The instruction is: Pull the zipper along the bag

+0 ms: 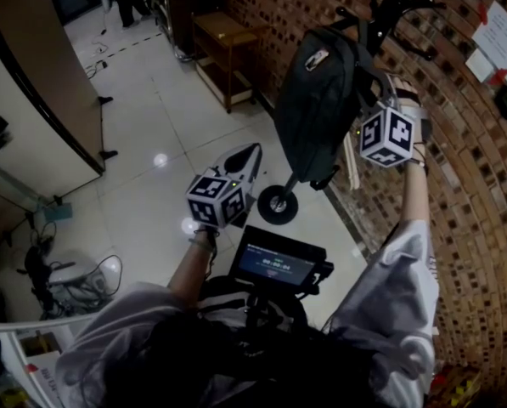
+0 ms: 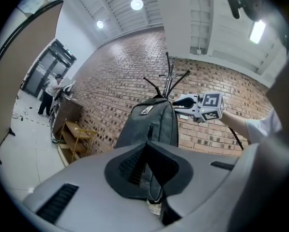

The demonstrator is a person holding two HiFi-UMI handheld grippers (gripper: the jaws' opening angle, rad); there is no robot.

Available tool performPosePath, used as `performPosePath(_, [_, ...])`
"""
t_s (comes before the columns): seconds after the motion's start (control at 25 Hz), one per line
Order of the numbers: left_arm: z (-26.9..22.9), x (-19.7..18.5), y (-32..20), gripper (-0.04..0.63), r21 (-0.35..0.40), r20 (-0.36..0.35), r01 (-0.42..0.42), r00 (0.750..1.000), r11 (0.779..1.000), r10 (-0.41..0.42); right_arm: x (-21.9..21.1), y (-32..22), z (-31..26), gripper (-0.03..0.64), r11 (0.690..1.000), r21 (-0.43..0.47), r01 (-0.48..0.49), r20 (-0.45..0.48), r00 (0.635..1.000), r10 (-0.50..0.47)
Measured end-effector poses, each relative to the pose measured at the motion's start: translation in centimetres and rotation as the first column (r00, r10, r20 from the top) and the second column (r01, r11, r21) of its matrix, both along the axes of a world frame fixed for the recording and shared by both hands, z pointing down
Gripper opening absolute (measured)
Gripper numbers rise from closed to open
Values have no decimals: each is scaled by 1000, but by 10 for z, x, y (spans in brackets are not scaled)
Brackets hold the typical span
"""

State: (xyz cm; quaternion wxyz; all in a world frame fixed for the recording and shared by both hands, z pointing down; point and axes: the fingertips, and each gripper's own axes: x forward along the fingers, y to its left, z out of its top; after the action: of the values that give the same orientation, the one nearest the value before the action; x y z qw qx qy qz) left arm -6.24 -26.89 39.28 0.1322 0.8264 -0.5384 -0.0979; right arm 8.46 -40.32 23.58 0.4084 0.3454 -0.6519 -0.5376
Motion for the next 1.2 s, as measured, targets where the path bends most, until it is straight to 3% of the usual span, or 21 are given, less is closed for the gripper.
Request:
performPosePath(0.16, [2,1,2,8,1,5,-2,1000,1000,2,0,6,-5,132,999,-16,40,106,994,-38])
performPosePath(0.36, [5,1,2,8,-1,1,-4,1000,1000,4,6,17,-24,128,999,38,35,262,964,-44])
performPosePath(0.56, [4,3,0,8,0,-9,-9,1000,1000,9,-1,10,-22,127,999,21,38,224,974,-42])
performPosePath(0.72, [4,5,0,8,0,-9,-13,1000,1000,13,-12,1,-17,49,996,71,57,151,986,-68])
performPosePath(0.8, [4,3,0,8,-1,-8,-10,1000,1000,10,-13,-2,-18,49,996,70,51,149,987,-61])
performPosePath(0.92, [6,-3,0,8,-6,-11,2,1000,1000,-2,-10,2,-24,49,999,-28,45,252,967,-36])
performPosePath(1.04, [9,-9,-1,8,-13,-17,10,1000,1000,-11,-19,14,-29,54,974,-172,144,426,903,-58])
performPosePath(1.12, [10,-12,-2,8,-19,-28,12,1000,1000,-13,-23,16,-31,109,962,-213,169,484,874,-46])
performPosePath(1.2, [10,-12,-3,8,-20,-42,10,999,1000,-11,-24,15,-31,109,955,-240,172,515,857,-25])
